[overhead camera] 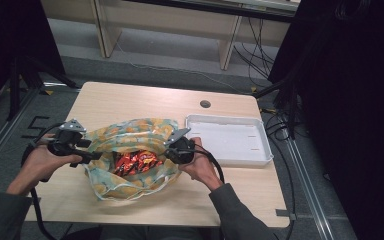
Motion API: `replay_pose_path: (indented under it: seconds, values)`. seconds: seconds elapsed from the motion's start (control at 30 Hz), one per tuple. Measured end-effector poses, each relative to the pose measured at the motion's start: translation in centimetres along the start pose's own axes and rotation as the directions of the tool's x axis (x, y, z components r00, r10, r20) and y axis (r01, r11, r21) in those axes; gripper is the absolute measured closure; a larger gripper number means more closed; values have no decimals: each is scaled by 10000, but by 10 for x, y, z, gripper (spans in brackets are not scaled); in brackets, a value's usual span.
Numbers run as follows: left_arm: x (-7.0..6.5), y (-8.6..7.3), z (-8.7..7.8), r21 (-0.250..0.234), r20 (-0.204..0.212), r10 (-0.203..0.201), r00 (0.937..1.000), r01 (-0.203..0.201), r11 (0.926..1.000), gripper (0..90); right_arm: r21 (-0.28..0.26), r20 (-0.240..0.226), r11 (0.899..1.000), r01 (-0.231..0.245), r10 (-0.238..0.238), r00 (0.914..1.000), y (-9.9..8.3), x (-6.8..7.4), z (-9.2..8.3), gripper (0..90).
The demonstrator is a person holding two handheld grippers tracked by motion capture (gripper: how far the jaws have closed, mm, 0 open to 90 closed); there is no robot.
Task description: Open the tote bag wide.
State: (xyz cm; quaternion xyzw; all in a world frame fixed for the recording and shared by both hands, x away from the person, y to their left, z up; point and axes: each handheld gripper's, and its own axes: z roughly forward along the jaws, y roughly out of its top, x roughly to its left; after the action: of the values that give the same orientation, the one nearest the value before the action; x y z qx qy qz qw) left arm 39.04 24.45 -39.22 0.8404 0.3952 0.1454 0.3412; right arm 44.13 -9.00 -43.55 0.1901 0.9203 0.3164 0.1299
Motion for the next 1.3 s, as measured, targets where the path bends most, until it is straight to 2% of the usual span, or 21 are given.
replay_pose_path:
  seconds: [0.07, 0.1, 0.13, 0.17, 0.2, 0.23, 0.27, 0.33, 0.4, 0.53, 0.7, 0.77, 0.8, 0.87, 0.9, 1.0, 1.1, 1.13, 1.2, 1.23, 1.3]
  values:
    - [-11, 0, 2, -52, 171, 449, 9988, -448, 9990, 550, 59, -54, 9997, -234, 234, 9997, 0, 2, 2, 887]
    - [-16, -1, 7, 76, 184, 528, 9984, -529, 9986, 608, 203, -127, 9998, -69, 72, 9999, 0, 1, 3, 883]
    - [-20, -3, 12, 289, 145, 714, 9973, -718, 9970, 664, 215, 87, 9997, 151, -153, 9998, 0, 0, 4, 882]
    - [-22, -5, 17, 411, 220, 684, 9974, -692, 9968, 688, 319, 4, 9984, -468, 468, 9989, 0, 4, 4, 882]
    - [-23, -9, 23, 569, 331, 739, 9967, -757, 9955, 692, 220, -30, 9995, -225, 225, 9997, 0, 2, 4, 882]
    - [-23, -12, 27, 724, 628, 850, 9944, -894, 9934, 682, 169, 54, 9998, 121, -122, 9999, 0, 0, 3, 880]
    - [-22, -15, 30, 786, 893, 929, 9917, -1000, 9919, 655, 205, -87, 9998, -68, 70, 9999, 0, 0, 4, 877]
    - [-26, -21, 36, 858, 1001, 428, 9941, -514, 9950, 568, 192, -29, 9996, -182, 183, 9998, -1, 0, 3, 870]
    - [-30, -25, 43, 1032, 955, 611, 9935, -710, 9921, 510, 212, -81, 9993, -322, 324, 9994, -1, 0, 2, 865]
    - [-38, -33, 54, 1218, 752, 519, 9958, -608, 9907, 471, 259, -49, 9995, -177, 179, 9998, -2, 0, 4, 854]
    - [-45, -44, 55, 1856, 509, 490, 9975, -576, 9809, 401, 294, -116, 9994, -208, 212, 9997, -2, 2, 4, 842]
    - [-47, -47, 54, 2022, 507, 284, 9983, -381, 9786, 381, 299, -109, 9994, -186, 189, 9998, -2, 2, 4, 834]
    - [-47, -48, 54, 2017, 462, 208, 9987, -297, 9790, 371, 305, -198, 9993, -224, 231, 9995, -2, 2, 3, 833]
    - [-44, -47, 54, 1860, 362, 488, 9982, -547, 9810, 357, 285, -160, 9993, -255, 259, 9995, -4, 2, 4, 827]
    - [-44, -47, 55, 1638, 186, 412, 9990, -437, 9855, 354, 292, -142, 9992, -263, 267, 9995, -4, 2, 4, 825]
    - [-43, -44, 56, 1396, 228, 540, 9983, -566, 9886, 374, 186, -184, 9993, -338, 341, 9992, -5, 2, 2, 821]
    - [-45, -43, 58, 929, 57, 202, 9998, -206, 9955, 391, 104, -180, 9989, -450, 452, 9988, -4, 2, -1, 817]
    - [-45, -42, 57, 856, 48, 260, 9997, -263, 9960, 393, 84, -179, 9992, -380, 381, 9991, -4, 2, -2, 816]
    - [-45, -41, 56, 851, 356, 93, 9993, -123, 9963, 407, 93, -186, 9983, -570, 572, 9982, -4, 3, -3, 813]
    - [-46, -40, 57, 626, 278, -18, 9996, 0, 9980, 408, 24, -224, 9991, -419, 419, 9989, -4, 2, -3, 811]
    - [-47, -37, 59, 515, 200, 131, 9997, -141, 9986, 427, -80, -156, 9992, -402, 401, 9991, -4, 2, -4, 804]
